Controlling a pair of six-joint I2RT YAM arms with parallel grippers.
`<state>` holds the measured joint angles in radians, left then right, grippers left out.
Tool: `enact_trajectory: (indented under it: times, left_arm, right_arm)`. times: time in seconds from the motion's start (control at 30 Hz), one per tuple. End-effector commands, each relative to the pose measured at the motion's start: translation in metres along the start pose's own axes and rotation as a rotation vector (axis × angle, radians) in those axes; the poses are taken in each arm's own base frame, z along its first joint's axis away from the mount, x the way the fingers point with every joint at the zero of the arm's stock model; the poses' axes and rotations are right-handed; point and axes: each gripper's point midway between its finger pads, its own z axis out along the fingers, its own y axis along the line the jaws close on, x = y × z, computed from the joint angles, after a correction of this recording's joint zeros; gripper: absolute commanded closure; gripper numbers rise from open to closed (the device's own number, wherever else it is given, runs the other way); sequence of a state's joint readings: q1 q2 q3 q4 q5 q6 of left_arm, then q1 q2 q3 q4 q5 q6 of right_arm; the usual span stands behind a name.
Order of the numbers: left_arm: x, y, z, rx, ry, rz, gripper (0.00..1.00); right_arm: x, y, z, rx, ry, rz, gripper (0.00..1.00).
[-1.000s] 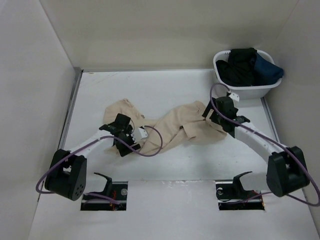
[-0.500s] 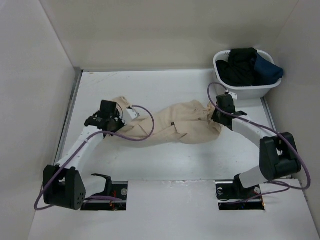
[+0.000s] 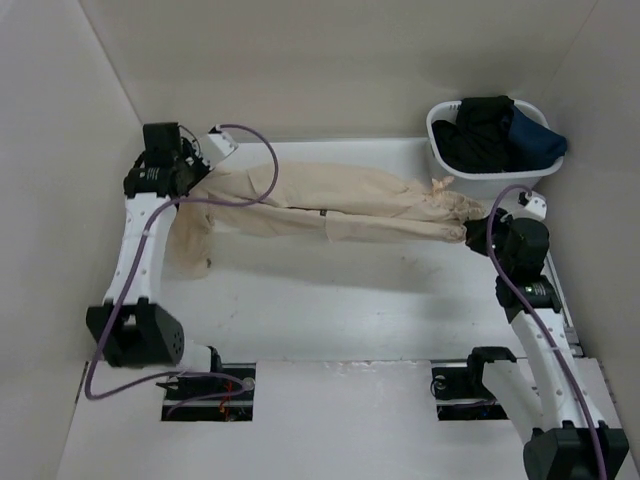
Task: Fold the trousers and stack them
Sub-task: Flatten the trousers out
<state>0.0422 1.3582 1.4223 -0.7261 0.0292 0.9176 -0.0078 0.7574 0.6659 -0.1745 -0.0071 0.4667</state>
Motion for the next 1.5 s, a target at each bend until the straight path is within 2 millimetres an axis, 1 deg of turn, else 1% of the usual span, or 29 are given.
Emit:
enact_trajectory:
  times: [0.0, 0.03, 0.1, 0.13, 0.2, 0.23, 0.27, 0.3, 0.33, 0.37, 0.43, 0.5, 0.57, 0.63, 0.67, 0.73, 0.8, 0.83, 0.9, 0.93, 1.0, 1.07, 1.1, 1.13, 1.2, 1.23, 1.3, 1.37, 1.47]
  left_arm:
    - [-0.030, 0.044, 0.043, -0.070, -0.057, 0.023, 0.86]
    - [-0.032, 0.045, 0.066, -0.042, -0.048, 0.024, 0.84]
    - [-0.036, 0.038, 0.115, 0.020, -0.029, 0.026, 0.79]
    - [-0.039, 0.033, 0.138, 0.043, -0.022, 0.026, 0.72]
    - [-0.044, 0.028, 0.180, 0.059, -0.001, 0.006, 0.55]
    - [-0.046, 0.032, 0.194, 0.041, 0.010, -0.018, 0.49]
    - [-0.048, 0.039, 0.203, 0.016, 0.019, -0.044, 0.44]
    - [-0.053, 0.046, 0.207, -0.005, 0.014, -0.075, 0.43]
    - [-0.056, 0.054, 0.206, -0.021, 0.005, -0.102, 0.42]
    - [-0.060, 0.065, 0.200, -0.045, -0.012, -0.142, 0.36]
    - [-0.061, 0.078, 0.181, -0.063, -0.042, -0.189, 0.35]
    - [-0.054, 0.072, 0.157, -0.018, -0.059, -0.205, 0.32]
    - [-0.034, 0.058, 0.137, 0.039, -0.041, -0.221, 0.31]
    - [-0.002, 0.036, 0.123, 0.116, 0.019, -0.258, 0.31]
    - [0.011, 0.024, 0.121, 0.153, 0.050, -0.274, 0.31]
    - [0.051, -0.012, 0.122, 0.260, 0.153, -0.338, 0.32]
    - [0.084, -0.046, 0.129, 0.343, 0.244, -0.418, 0.35]
    - [0.095, -0.059, 0.133, 0.369, 0.277, -0.463, 0.37]
    - [0.107, -0.080, 0.139, 0.418, 0.302, -0.530, 0.39]
    - [0.111, -0.086, 0.142, 0.429, 0.308, -0.546, 0.40]
    - [0.115, -0.093, 0.147, 0.431, 0.307, -0.567, 0.40]
    - [0.116, -0.094, 0.152, 0.410, 0.298, -0.568, 0.40]
    - [0.120, -0.091, 0.156, 0.387, 0.300, -0.563, 0.42]
    - [0.126, -0.088, 0.161, 0.360, 0.317, -0.555, 0.48]
    - [0.139, -0.074, 0.168, 0.298, 0.357, -0.536, 0.86]
    - [0.142, -0.061, 0.169, 0.261, 0.359, -0.537, 0.94]
    - [0.136, -0.022, 0.164, 0.163, 0.318, -0.562, 0.96]
    - [0.123, 0.020, 0.153, 0.062, 0.252, -0.599, 0.97]
    - [0.098, 0.068, 0.136, -0.027, 0.176, -0.576, 0.95]
  right_arm:
    - [0.028, -0.015, 0.001, 0.002, 0.074, -0.001, 1.00]
    - [0.030, -0.015, 0.002, 0.002, 0.076, 0.003, 1.00]
    - [0.036, -0.018, 0.006, 0.007, 0.090, 0.004, 1.00]
    - [0.038, -0.020, 0.008, 0.015, 0.098, 0.004, 1.00]
    - [0.038, -0.023, 0.010, 0.035, 0.097, 0.001, 1.00]
    - [0.036, -0.024, 0.010, 0.041, 0.088, 0.003, 1.00]
    - [0.033, -0.024, 0.010, 0.042, 0.079, 0.004, 1.00]
    - [0.030, -0.022, 0.009, 0.036, 0.072, 0.002, 1.00]
    - [0.028, -0.021, 0.008, 0.034, 0.069, -0.004, 1.00]
    - [0.027, -0.020, 0.007, 0.033, 0.070, -0.013, 1.00]
    - [0.029, -0.019, 0.006, 0.027, 0.078, -0.025, 1.00]
    - [0.031, -0.019, 0.005, 0.027, 0.082, -0.023, 1.00]
    - [0.031, -0.020, 0.005, 0.028, 0.078, -0.016, 1.00]
    - [0.030, -0.020, 0.004, 0.026, 0.070, -0.012, 1.00]
    - [0.030, -0.020, 0.004, 0.026, 0.070, -0.016, 1.00]
    - [0.029, -0.022, 0.003, 0.033, 0.068, -0.022, 0.99]
    - [0.030, -0.021, 0.003, 0.030, 0.072, -0.024, 0.99]
    - [0.030, -0.024, 0.003, 0.037, 0.070, -0.018, 0.99]
    - [0.030, -0.027, 0.003, 0.042, 0.067, -0.015, 0.99]
    - [0.030, -0.027, 0.003, 0.041, 0.067, -0.016, 0.99]
    - [0.031, -0.027, 0.004, 0.039, 0.070, -0.016, 0.99]
    - [0.029, -0.027, 0.004, 0.037, 0.062, -0.016, 0.99]
    - [0.028, -0.027, 0.004, 0.035, 0.055, -0.016, 0.99]
    - [0.026, -0.027, 0.004, 0.032, 0.042, -0.016, 0.99]
    - [0.020, -0.027, 0.002, 0.031, 0.017, -0.017, 0.99]
    - [0.017, -0.030, 0.001, 0.038, 0.007, -0.016, 0.99]
    - [0.009, -0.036, -0.002, 0.060, -0.015, -0.014, 0.99]
    - [0.005, -0.041, -0.005, 0.072, -0.028, -0.010, 0.99]
    - [0.002, -0.043, -0.007, 0.074, -0.037, 0.002, 0.99]
